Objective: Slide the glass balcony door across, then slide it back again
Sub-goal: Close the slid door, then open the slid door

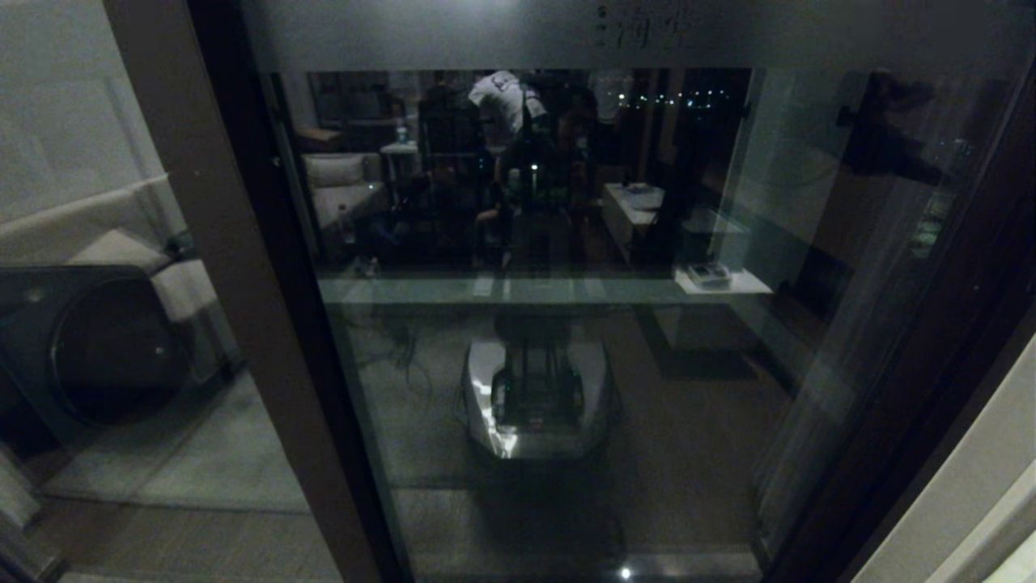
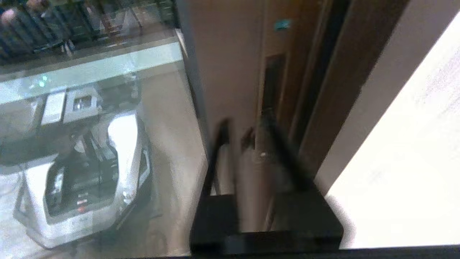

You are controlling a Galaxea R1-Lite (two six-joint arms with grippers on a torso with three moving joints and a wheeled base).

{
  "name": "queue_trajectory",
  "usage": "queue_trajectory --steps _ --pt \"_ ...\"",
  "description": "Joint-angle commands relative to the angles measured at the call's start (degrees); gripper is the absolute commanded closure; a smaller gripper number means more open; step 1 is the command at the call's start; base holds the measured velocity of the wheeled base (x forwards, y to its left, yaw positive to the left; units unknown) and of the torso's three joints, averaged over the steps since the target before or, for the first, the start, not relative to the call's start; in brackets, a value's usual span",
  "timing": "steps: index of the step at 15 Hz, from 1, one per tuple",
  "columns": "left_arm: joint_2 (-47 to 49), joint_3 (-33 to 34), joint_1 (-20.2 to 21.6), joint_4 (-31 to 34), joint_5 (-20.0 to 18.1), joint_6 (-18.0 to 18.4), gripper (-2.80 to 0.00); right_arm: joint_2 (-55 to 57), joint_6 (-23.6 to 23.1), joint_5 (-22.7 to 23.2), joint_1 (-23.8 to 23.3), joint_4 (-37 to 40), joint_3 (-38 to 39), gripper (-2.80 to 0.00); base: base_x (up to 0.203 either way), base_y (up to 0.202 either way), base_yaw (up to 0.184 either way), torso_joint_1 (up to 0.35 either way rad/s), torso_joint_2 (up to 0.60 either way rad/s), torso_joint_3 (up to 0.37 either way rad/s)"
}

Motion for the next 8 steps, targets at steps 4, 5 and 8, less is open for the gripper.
queue_trajectory --steps 4,5,8 --pt "-0.01 -0.01 0.01 0.05 0.04 0.00 0.00 3.14 -2.42 0.49 -0.02 0.45 -1.52 -2.80 0.000 0.000 0.000 0.000 0.00 0.000" --pt "-0.01 -0.01 0.01 0.03 0.04 0.00 0.00 3.75 -2.48 1.23 -0.10 1.10 -2.28 -2.80 0.000 0.000 0.000 0.000 0.00 0.000" --pt "-0.01 -0.01 0.01 0.03 0.04 0.00 0.00 4.42 -2.23 4.47 -0.86 3.31 -4.03 -2.80 0.000 0.000 0.000 0.000 0.00 0.000"
